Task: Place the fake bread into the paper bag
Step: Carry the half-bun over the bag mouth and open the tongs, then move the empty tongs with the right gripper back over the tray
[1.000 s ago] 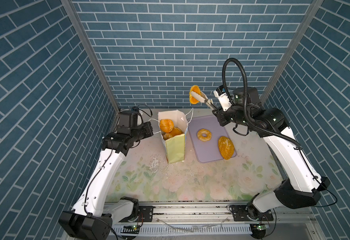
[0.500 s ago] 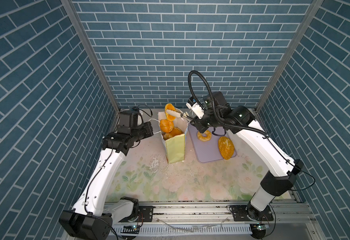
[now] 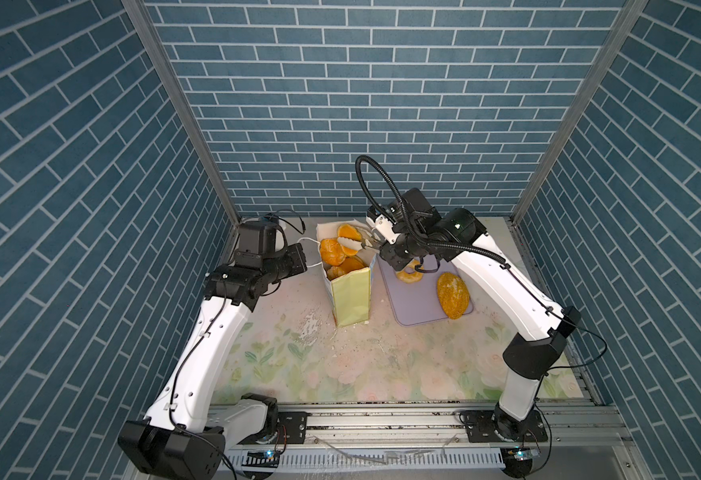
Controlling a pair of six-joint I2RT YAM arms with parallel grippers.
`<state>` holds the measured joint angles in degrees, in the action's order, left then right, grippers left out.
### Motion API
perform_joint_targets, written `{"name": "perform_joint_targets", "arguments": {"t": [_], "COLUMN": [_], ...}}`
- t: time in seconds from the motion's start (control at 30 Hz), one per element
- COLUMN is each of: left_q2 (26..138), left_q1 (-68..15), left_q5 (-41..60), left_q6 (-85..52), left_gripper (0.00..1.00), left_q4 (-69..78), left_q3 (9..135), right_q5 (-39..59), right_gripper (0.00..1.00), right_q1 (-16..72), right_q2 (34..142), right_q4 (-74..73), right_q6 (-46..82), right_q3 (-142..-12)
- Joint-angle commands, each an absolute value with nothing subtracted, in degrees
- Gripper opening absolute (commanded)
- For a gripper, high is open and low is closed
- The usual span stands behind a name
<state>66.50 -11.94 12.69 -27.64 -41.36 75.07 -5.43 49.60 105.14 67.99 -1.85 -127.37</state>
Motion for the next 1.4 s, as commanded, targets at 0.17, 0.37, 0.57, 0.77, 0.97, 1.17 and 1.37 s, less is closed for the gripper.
{"name": "perform_joint_targets", "arguments": {"t": [0.17, 0.37, 0.57, 0.77, 0.97, 1.17, 1.37], "left_q2": [66.42, 66.17, 65.76, 65.77, 65.99, 65.68, 65.64], "left_q1": [-12.37, -12.3, -12.27, -12.27, -12.25, -12.23, -12.3], "left_q5": [12.39, 12.3, 12.3, 12.57, 12.66, 12.39, 12.22], "left_q6": [-27.55, -27.41, -27.42, -27.38, -27.33, -27.4, -27.31], "left_gripper": [0.0, 0.0, 0.0, 0.0, 0.0, 0.0, 0.0], "left_q4": [-41.34, -41.69, -41.4, -41.18, -41.05, -41.23, -41.4], "left_q3": [75.02, 75.38, 74.89, 74.44, 74.62, 74.45, 74.44], "right_q5": [-7.65, -11.78, -20.16, -22.37, -16.67, -6.3, -2.07], "right_gripper": [0.46, 0.46, 0.45, 0.46, 0.46, 0.46, 0.46], "right_q1": [49.81, 49.74, 47.56, 39.83, 30.75, 25.8, 24.78], "right_q2": [103.58, 102.41, 98.89, 91.41, 86.91, 88.3, 92.93], "right_q4": [68.82, 69.3, 69.75, 65.88, 62.86, 60.44, 59.3], "right_q6": [-2.98, -3.16, -1.67, 5.63, 11.31, 15.57, 15.73], "right_q3": [-134.55, -137.27, -136.74, -125.35, -110.82, -102.23, -98.88]}}
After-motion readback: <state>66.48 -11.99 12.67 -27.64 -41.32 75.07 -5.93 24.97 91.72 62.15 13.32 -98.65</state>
